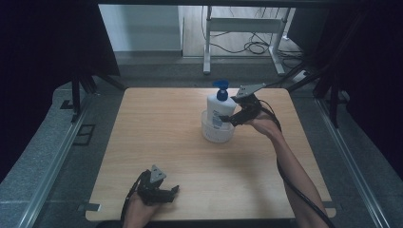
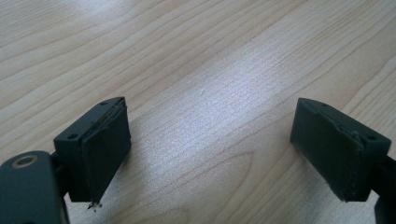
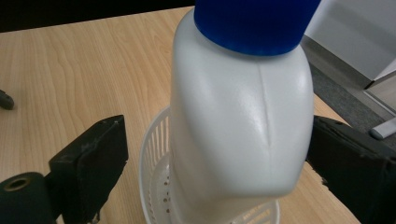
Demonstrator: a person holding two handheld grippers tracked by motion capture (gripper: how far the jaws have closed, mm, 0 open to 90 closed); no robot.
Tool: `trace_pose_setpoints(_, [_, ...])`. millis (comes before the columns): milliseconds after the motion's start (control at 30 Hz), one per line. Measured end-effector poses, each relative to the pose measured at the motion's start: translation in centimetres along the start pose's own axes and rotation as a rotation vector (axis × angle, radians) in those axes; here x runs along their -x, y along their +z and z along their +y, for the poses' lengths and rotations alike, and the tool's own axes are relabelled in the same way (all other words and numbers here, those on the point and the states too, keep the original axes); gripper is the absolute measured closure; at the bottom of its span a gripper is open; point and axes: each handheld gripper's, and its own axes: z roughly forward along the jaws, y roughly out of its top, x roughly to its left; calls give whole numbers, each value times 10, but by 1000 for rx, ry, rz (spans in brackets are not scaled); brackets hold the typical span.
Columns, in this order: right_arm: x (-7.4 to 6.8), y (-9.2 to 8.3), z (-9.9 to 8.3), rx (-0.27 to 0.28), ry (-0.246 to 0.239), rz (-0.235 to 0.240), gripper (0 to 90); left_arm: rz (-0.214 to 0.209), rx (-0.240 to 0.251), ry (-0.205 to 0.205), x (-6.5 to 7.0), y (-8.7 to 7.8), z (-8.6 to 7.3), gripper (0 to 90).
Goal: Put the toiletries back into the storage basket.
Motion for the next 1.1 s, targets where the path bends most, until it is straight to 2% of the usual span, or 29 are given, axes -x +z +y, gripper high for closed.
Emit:
trace_pose_setpoints(333, [-4, -8, -4, 1, 42, -49, 12, 1, 0, 0, 0, 0, 0, 118])
trace_pose_setpoints(800, [-13, -18, -12, -21, 34, -101, 0, 1, 0, -3, 0, 0, 0, 118])
trace_pose_setpoints(1100, [-20, -25, -17, -26, 49, -122, 0, 1, 1, -3, 0, 0, 0, 118])
